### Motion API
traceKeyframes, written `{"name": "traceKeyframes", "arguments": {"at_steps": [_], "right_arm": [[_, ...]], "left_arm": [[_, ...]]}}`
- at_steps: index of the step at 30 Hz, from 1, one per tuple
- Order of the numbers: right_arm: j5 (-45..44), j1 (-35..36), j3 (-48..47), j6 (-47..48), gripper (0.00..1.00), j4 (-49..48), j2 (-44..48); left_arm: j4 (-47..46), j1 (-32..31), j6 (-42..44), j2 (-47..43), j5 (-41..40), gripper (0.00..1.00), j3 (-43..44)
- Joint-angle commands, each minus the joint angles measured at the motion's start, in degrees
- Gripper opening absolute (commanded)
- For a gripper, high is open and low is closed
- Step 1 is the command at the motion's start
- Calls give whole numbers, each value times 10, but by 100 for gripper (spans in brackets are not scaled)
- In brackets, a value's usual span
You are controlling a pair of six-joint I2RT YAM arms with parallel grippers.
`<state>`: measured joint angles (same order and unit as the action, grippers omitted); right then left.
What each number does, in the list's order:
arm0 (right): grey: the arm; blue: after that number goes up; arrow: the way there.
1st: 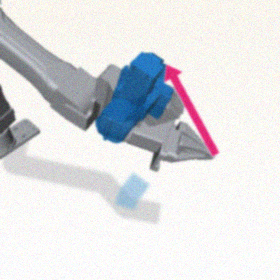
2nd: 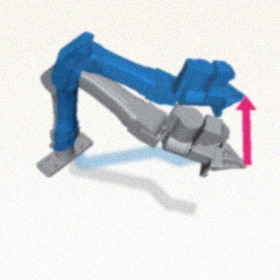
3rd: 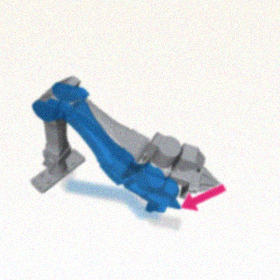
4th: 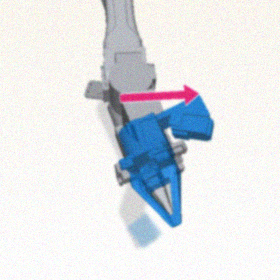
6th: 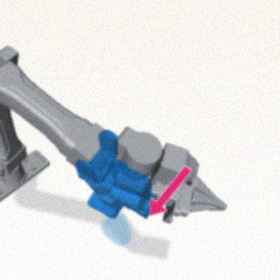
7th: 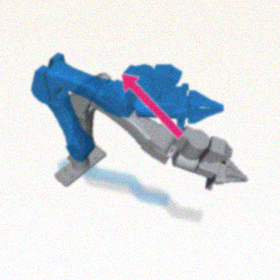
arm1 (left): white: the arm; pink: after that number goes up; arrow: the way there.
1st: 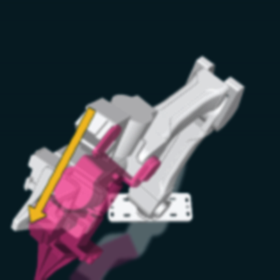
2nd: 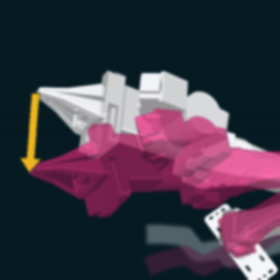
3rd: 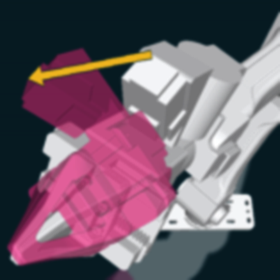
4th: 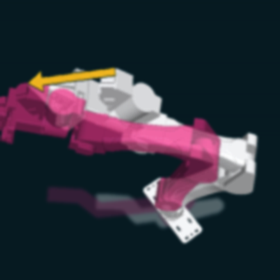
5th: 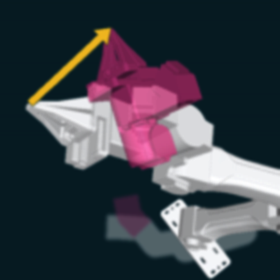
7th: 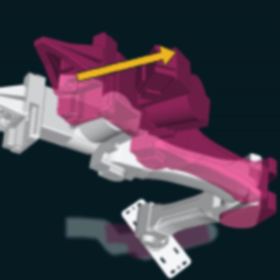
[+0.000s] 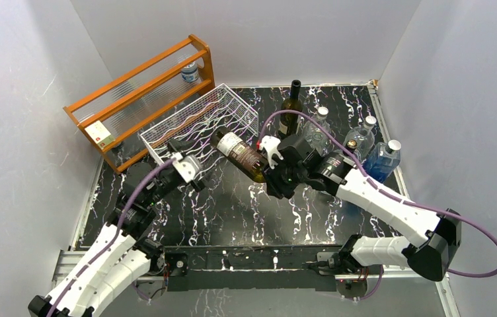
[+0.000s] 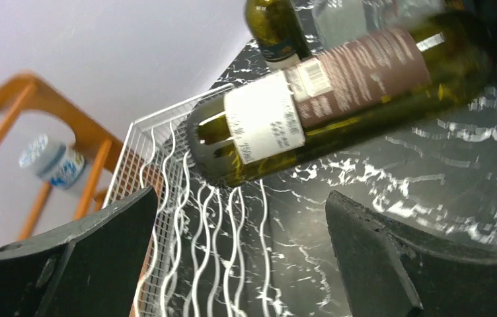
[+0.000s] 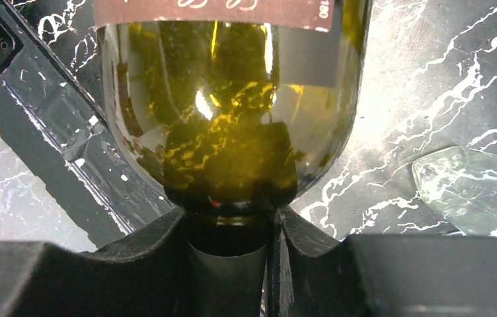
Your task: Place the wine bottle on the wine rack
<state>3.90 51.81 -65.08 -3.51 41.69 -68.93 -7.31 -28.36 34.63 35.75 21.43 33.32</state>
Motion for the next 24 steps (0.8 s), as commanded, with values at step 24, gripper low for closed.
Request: {"name": "traceKeyframes", "arguments": {"at_steps": [24], "right_arm": [[121,55,125,-168,0,-250,-83]], "left_arm": [[305,1,-556,61,-230,98,369]]}}
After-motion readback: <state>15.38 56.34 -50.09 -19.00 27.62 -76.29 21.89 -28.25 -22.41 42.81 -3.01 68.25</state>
